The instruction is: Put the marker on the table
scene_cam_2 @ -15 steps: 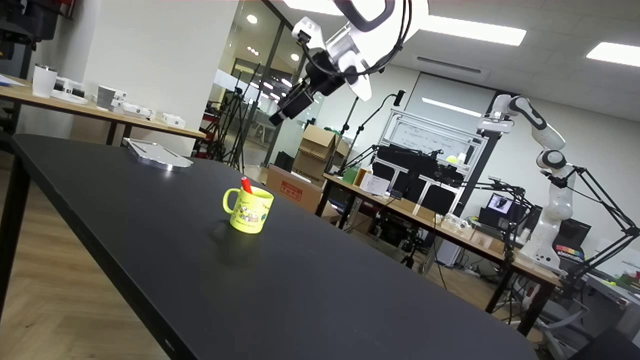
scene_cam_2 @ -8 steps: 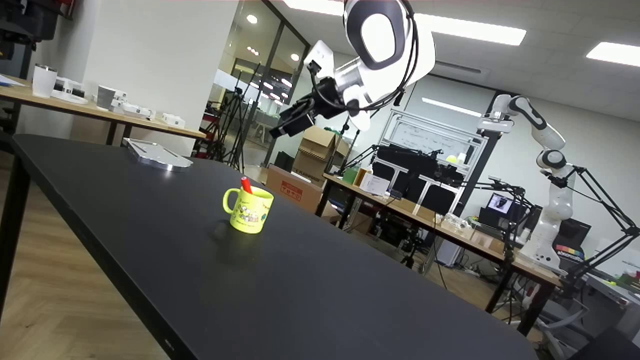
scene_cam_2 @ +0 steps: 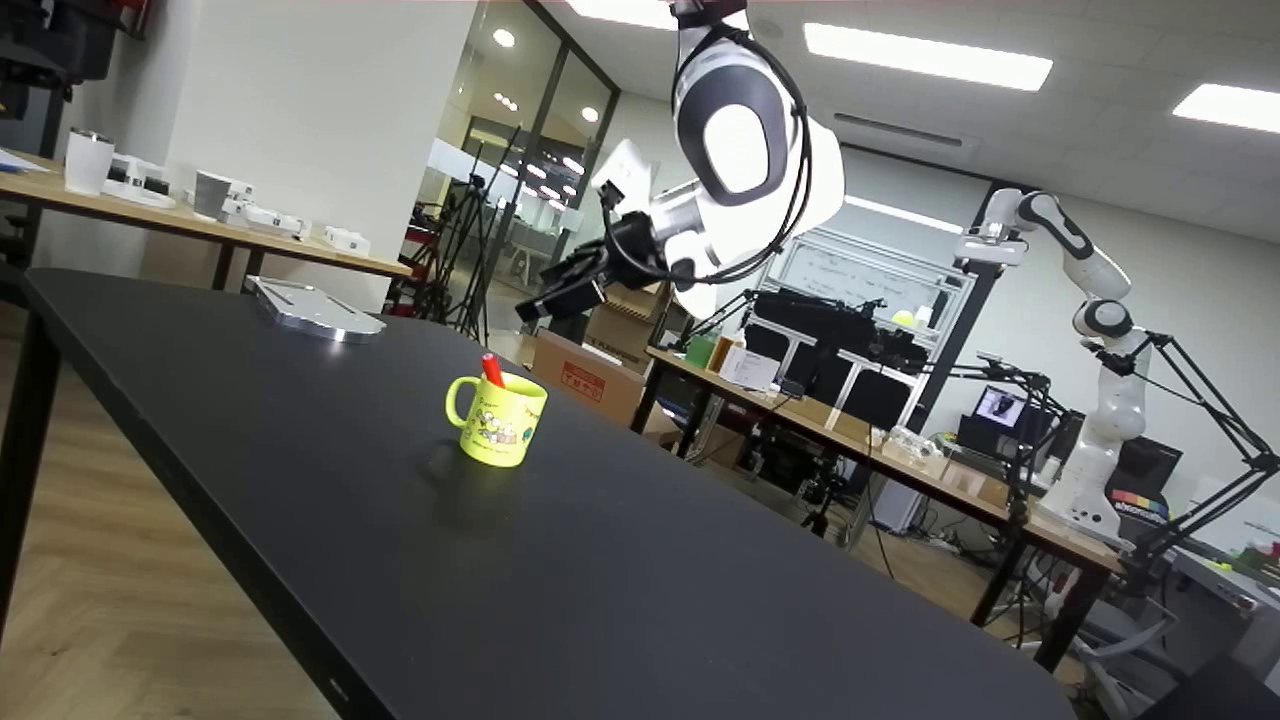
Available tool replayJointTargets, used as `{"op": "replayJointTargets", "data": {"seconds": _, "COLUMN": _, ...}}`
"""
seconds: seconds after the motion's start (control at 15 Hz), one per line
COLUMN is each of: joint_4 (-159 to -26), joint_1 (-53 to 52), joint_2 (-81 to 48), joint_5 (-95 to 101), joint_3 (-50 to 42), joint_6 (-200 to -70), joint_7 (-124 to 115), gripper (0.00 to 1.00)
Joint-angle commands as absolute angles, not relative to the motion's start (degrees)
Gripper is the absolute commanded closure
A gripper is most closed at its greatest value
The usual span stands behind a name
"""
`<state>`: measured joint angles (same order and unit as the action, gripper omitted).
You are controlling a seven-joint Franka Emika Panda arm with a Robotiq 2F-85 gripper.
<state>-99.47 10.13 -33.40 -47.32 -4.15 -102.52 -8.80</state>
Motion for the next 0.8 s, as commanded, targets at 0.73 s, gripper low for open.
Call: {"op": "replayJointTargets", "data": {"seconds": 0.73, "joint_4": -96.37, "joint_1": 7.92, "joint_2": -40.76, "joint_5": -48.96, "joint_3": -2.66, "joint_6": -111.55, "joint_7": -9.57, "gripper": 0.00}}
